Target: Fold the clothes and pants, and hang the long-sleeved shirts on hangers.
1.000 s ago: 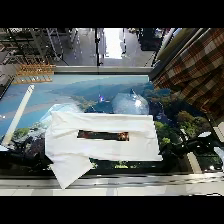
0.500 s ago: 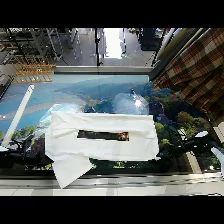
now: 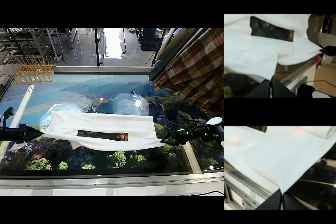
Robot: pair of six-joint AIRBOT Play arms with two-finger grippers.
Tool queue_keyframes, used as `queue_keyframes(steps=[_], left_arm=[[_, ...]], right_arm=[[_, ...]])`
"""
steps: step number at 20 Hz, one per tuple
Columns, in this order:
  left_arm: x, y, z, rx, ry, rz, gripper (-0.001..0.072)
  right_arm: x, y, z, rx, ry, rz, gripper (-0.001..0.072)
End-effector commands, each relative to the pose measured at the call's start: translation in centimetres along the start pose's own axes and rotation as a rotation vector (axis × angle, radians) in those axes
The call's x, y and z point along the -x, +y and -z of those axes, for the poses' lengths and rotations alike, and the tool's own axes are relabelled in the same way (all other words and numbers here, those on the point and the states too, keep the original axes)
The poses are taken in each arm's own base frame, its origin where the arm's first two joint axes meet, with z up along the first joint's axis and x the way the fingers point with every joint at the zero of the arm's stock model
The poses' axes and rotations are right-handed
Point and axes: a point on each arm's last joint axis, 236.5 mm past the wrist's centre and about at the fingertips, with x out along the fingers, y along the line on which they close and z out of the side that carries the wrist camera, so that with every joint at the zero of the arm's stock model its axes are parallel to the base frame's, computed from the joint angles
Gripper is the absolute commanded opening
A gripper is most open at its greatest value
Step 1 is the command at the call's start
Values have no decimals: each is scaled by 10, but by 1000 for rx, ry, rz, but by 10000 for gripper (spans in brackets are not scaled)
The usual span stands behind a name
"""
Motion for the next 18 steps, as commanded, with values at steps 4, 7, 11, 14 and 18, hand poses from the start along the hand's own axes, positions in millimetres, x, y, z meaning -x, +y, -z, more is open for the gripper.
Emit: queue_keyframes(steps=[4, 7, 11, 14, 18], left_arm=[[-2, -12, -27, 24, -53, 131, 4], [-1, -9, -68, 64, -214, 173, 5], [-6, 25, -122, 186, -410, 176, 5], [-36, 53, -141, 283, -445, 179, 4], [-86, 69, -162, 350, -434, 205, 5]], right_arm=[[6, 16, -37, -13, -146, -46, 11], [3, 14, -68, -44, -260, -15, 11], [-8, -12, -116, -141, -421, 68, 10], [-25, -36, -147, -225, -496, 76, 10], [-56, -47, -186, -237, -497, 62, 11]])
